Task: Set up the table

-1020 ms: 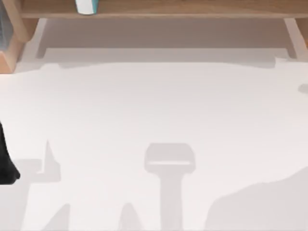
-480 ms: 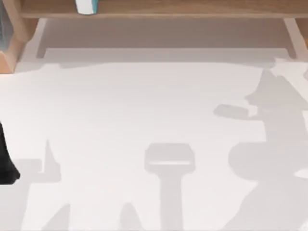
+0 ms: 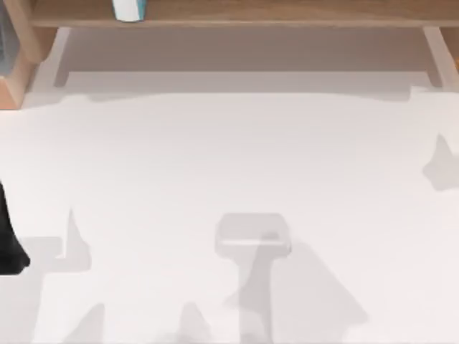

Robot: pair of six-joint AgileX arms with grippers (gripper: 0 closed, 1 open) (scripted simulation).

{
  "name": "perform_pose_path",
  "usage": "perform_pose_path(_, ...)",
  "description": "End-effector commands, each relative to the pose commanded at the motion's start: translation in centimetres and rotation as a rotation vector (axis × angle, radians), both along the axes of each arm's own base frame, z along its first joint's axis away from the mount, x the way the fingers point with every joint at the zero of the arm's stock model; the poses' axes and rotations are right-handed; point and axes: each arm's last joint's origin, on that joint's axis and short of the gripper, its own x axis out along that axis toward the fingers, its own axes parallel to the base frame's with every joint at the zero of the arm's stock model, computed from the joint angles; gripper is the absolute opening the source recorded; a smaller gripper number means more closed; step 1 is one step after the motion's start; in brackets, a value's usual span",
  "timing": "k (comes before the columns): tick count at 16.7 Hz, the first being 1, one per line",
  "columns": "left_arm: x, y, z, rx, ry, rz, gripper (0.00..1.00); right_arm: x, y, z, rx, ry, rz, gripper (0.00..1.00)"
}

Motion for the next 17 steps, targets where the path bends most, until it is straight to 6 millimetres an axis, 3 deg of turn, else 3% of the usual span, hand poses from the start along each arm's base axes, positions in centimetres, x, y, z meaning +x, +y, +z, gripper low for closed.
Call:
perform_pose_path(3,0.0,0.0,0.0,0.000,0.000,0.000,1.00,-5.1,1.5,-2.6,0.221,-0.022,0.021,1.00)
perform_pose_path(6,0.0,0.0,0.0,0.000,0.000,0.000,1.00,-7.7,2.3,-6.4,0.415,-0.003,0.039,1.00)
perform_pose_path(11,0.0,0.0,0.0,0.000,0.000,0.000,1.00,-8.7,2.7,-11.0,0.610,0.058,0.043,1.00)
perform_pose_path(17,0.0,0.0,0.0,0.000,0.000,0.000,1.00,-8.7,2.8,-11.2,0.621,0.063,0.043,1.00)
